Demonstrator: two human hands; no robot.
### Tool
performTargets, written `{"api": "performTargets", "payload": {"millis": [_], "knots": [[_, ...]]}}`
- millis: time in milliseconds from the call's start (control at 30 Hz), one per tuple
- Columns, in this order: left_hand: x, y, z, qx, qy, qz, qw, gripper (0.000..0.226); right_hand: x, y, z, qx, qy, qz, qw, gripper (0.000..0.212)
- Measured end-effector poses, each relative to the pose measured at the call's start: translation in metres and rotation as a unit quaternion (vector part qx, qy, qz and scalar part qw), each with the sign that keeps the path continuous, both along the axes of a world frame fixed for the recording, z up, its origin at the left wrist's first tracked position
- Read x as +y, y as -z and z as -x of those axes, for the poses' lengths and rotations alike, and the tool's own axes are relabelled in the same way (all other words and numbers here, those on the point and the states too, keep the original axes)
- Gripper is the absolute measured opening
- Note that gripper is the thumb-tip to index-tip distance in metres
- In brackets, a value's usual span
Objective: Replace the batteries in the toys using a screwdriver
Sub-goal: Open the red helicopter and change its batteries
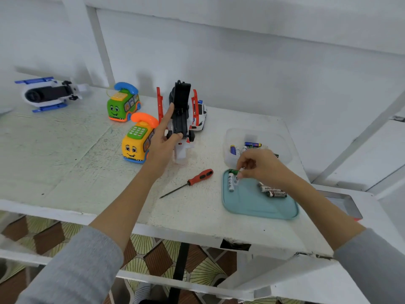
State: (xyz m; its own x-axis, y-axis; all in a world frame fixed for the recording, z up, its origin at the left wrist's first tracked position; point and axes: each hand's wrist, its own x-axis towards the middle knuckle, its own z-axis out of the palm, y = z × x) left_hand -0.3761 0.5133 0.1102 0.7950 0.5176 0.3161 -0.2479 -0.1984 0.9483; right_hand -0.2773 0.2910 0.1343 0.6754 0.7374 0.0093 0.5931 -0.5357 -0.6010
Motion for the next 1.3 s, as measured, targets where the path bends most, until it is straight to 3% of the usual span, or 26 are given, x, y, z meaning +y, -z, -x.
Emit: {"api": "performTargets", "payload": {"millis": [100,200,300,567,1133,1300], "knots": [[0.004,0.004,0.0,0.006,-0.002,0.008,1.0,0.067,0.018,-0.033,0.0,-0.002,0.021,-0.107,0.994,0.015],[0.007,0.006,-0.001,0.012,0.0,0.01,1.0,0.068,0.043,-0.06,0.002,0.058,0.025,-0.216,0.974,0.008],[0.006,0.005,0.0,0.01,0.003,0.007,1.0,0.069,0.074,-0.068,0.001,0.099,0.0,-0.261,0.96,0.017],[0.005,0.002,0.0,0.013,0.006,0.024,1.0,0.069,0.123,-0.05,0.004,0.062,-0.017,-0.227,0.972,0.02],[0.005,0.005,-0.004,0.01,0.012,0.028,0.999,0.071,0.143,-0.042,0.004,-0.093,-0.007,-0.142,0.985,0.02],[0.007,0.006,-0.004,0.009,0.014,0.036,0.999,0.07,0.141,-0.031,0.005,-0.15,-0.055,-0.161,0.974,0.012]]}}
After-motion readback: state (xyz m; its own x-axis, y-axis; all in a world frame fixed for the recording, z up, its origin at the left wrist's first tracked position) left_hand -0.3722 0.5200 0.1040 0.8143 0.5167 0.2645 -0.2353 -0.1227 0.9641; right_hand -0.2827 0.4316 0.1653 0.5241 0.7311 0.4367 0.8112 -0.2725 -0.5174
